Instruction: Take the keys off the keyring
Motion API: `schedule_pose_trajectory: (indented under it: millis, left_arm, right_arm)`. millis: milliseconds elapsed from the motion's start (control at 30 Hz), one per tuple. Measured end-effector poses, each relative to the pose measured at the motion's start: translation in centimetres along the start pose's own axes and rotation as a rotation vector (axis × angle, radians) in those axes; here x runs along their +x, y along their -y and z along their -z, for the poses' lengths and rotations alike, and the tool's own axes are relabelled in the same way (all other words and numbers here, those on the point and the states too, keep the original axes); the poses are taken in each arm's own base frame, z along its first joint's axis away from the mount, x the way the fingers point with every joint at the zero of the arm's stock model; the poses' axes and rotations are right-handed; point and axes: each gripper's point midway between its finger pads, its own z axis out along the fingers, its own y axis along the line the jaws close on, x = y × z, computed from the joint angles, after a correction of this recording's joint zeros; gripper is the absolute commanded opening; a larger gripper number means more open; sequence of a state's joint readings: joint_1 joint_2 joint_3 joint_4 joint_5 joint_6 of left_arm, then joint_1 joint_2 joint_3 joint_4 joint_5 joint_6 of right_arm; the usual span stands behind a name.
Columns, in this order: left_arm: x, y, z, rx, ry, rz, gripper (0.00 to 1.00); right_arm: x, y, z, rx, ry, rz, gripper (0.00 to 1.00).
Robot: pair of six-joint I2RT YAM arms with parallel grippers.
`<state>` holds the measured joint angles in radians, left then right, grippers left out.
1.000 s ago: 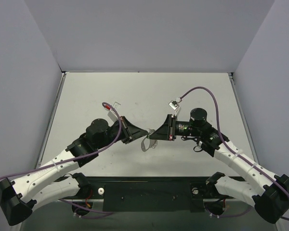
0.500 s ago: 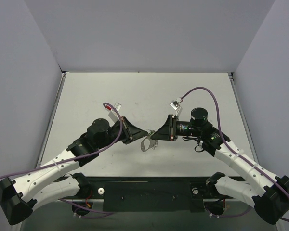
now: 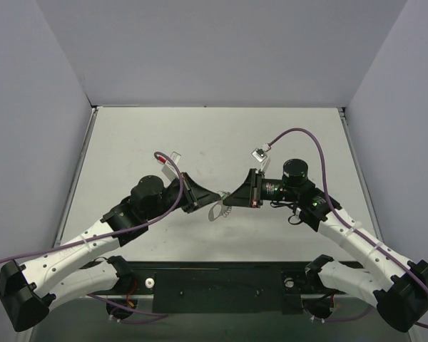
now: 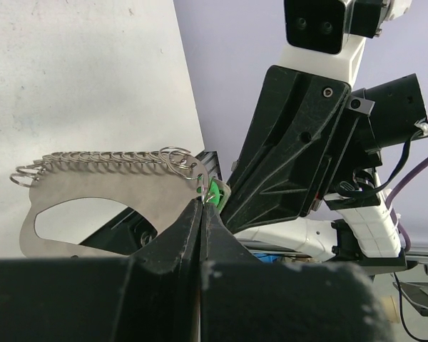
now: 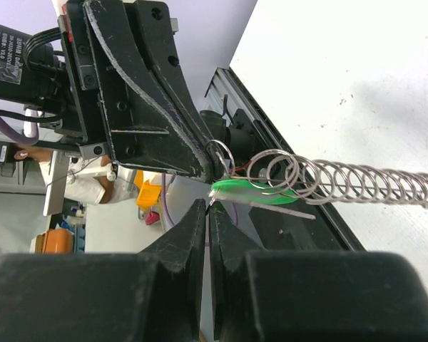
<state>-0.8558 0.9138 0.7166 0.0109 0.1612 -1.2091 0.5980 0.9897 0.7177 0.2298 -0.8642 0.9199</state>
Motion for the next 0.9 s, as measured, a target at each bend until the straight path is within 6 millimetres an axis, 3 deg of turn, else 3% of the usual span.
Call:
schedule_pose_trajectory:
  millis: [500, 567, 667, 733, 900]
  left_arm:
    - [0.2, 0.0, 0.0, 0.002, -0.006, 0.010, 0.00]
    - [0.2, 0.0, 0.0, 0.002, -0.006, 0.010, 0.00]
    - [0.2, 0.0, 0.0, 0.003, -0.006, 0.010, 0.00]
    - [0.2, 0.1, 0.0, 0.004, -0.003, 0.009, 0.00]
    - [0.1, 0.1, 0.0, 0.006, 0.001, 0.008, 0.00]
  right_arm:
    - [0.6, -0.8, -0.4, -0.019, -0.016, 0.024, 0.00]
    - [0.7, -0.7, -0.4, -0.013, -0.019, 0.031, 0.06]
    - [0.9, -0.4, -0.2, 0.000, -0.026, 0.042, 0.35]
    - [1.1, -0.4, 0.0, 0.007, -0.031, 0.048, 0.48]
    - [1.4, -0.9, 0.7, 0.004, -0.026, 0.070, 0.57]
